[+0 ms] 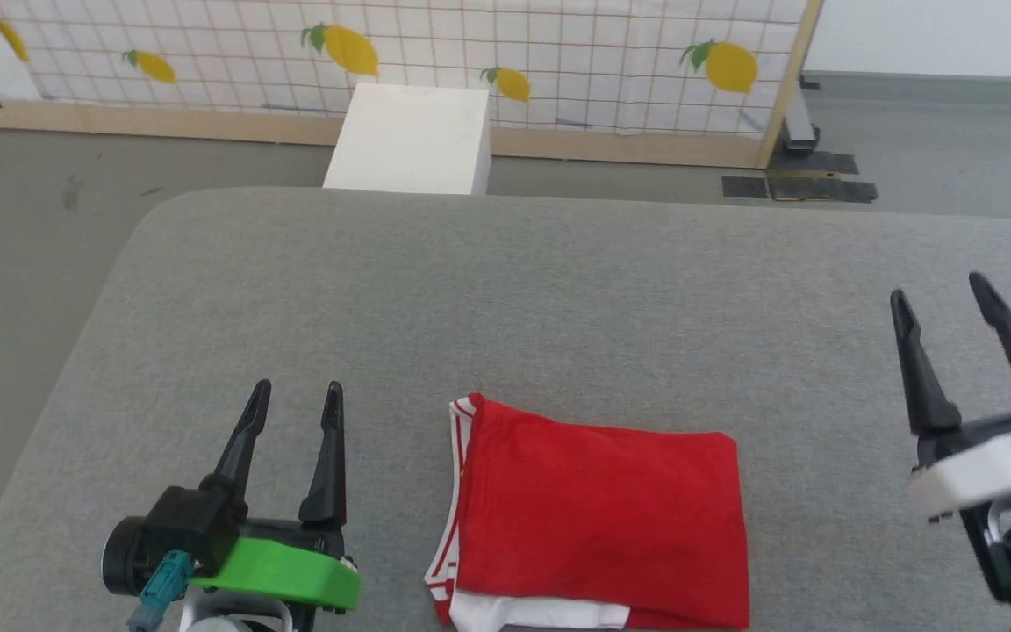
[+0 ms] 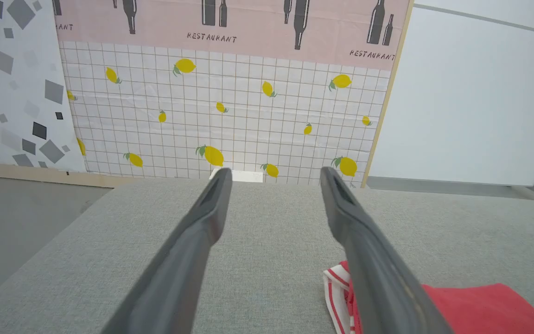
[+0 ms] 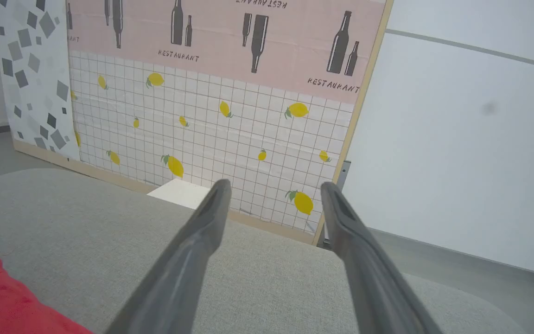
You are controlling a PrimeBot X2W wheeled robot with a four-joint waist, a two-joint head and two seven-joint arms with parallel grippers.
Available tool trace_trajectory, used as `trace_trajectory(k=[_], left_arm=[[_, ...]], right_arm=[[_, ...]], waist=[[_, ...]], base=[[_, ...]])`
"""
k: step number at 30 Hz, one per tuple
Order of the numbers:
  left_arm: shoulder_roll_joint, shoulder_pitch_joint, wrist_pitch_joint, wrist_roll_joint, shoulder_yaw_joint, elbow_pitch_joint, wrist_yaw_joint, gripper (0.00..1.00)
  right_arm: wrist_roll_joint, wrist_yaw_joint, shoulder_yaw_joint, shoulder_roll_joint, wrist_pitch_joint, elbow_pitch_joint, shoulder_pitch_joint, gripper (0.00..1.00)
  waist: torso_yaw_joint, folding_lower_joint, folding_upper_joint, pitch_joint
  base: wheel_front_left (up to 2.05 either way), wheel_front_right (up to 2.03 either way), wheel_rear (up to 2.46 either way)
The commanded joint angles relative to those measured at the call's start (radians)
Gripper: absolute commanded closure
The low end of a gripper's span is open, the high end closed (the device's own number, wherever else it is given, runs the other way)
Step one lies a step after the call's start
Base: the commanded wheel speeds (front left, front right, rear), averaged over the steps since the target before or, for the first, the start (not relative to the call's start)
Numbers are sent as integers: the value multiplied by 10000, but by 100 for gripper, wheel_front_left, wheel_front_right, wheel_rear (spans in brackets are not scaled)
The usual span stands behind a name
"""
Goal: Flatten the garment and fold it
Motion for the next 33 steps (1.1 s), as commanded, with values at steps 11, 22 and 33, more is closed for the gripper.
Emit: trace_trajectory(k=[11, 22, 33], left_arm=[[123, 308, -36, -160, -296, 557, -38, 0], [173, 220, -36, -158, -345, 749, -38, 0], [151, -7, -36, -132, -445, 682, -38, 0]], right_arm=[[-1021, -15, -1036, 1900, -493, -997, 2259, 0], [-1410, -15, -1015, 2045, -449, -1173, 2662, 0], [658, -15, 162, 1710, 1404, -950, 2616, 0]], waist=[[-431, 0, 12, -134], [-320, 0, 12, -14], [-151, 0, 12, 370]], base=[[0, 0, 0], [0, 0, 0], [0, 0, 0]])
